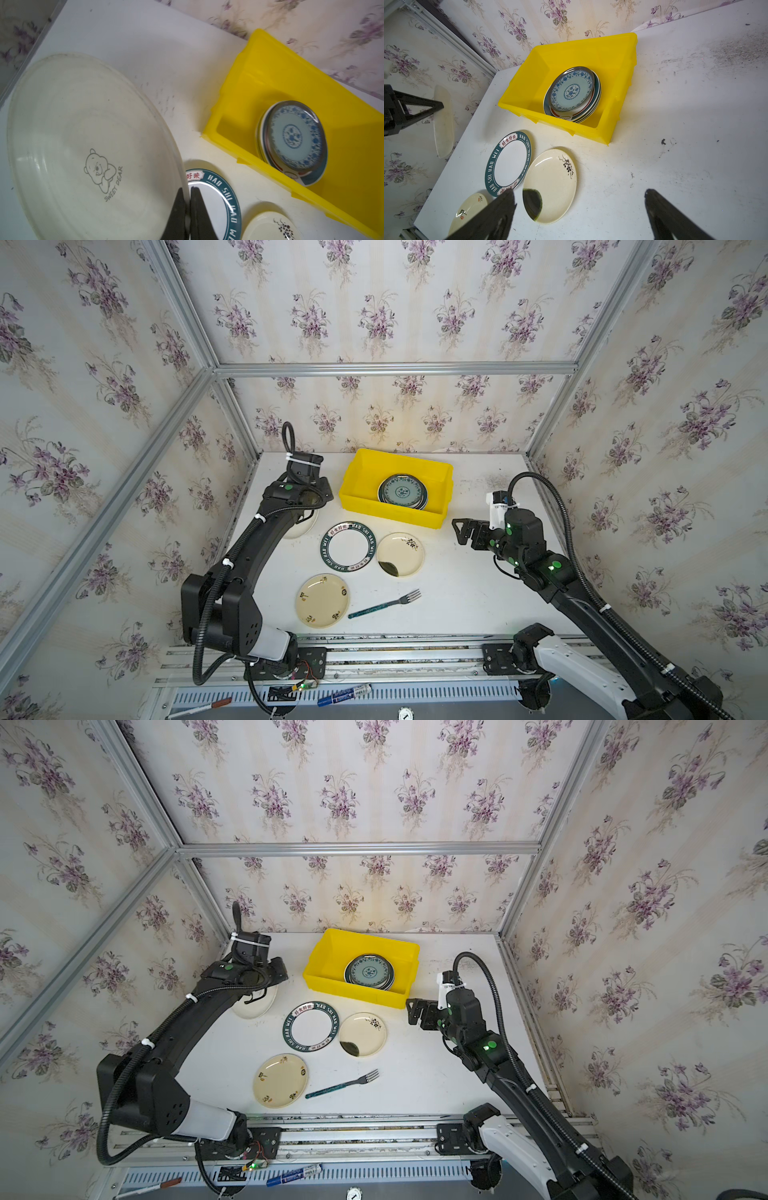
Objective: Place the plates into the plastic bin on the countertop
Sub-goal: 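Lift the 'SWEET BEAR' plate and carry it over the yellow bin with the left gripper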
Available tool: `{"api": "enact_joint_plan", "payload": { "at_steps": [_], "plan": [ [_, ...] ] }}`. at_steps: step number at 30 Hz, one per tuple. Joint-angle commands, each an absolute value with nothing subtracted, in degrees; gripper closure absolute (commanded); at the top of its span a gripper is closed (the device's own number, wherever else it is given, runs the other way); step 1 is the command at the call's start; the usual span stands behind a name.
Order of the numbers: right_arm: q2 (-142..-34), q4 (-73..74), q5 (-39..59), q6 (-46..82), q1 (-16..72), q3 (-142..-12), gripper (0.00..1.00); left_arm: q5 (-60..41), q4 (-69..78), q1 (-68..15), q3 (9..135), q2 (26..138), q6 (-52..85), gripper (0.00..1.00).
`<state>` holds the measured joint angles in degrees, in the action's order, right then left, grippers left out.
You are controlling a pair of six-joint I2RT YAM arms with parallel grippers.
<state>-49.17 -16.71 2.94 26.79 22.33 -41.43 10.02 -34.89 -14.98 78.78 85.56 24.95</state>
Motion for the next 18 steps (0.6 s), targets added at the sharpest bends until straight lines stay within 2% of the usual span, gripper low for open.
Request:
{"api": "enact_joint_plan", "payload": {
  "at_steps": [1,9,18],
  "plan": [
    [-48.4,-17.0,2.8,27.2,22.3,-41.4,0.01,15.0,-34.1,-20.4,84.5,87.7,17.8,1.00],
    [-43.3,-21.0,0.0,27.2,22.1,-41.2,0.01,16.0,-34.1,-33.6,100.1,101.0,2.6,1.00],
    [-34.6,-24.5,-7.2,27.5,22.1,-39.1,0.01,12.8,-34.1,-39.6,110.3,112.6,-1.2,1.00]
  ]
}}
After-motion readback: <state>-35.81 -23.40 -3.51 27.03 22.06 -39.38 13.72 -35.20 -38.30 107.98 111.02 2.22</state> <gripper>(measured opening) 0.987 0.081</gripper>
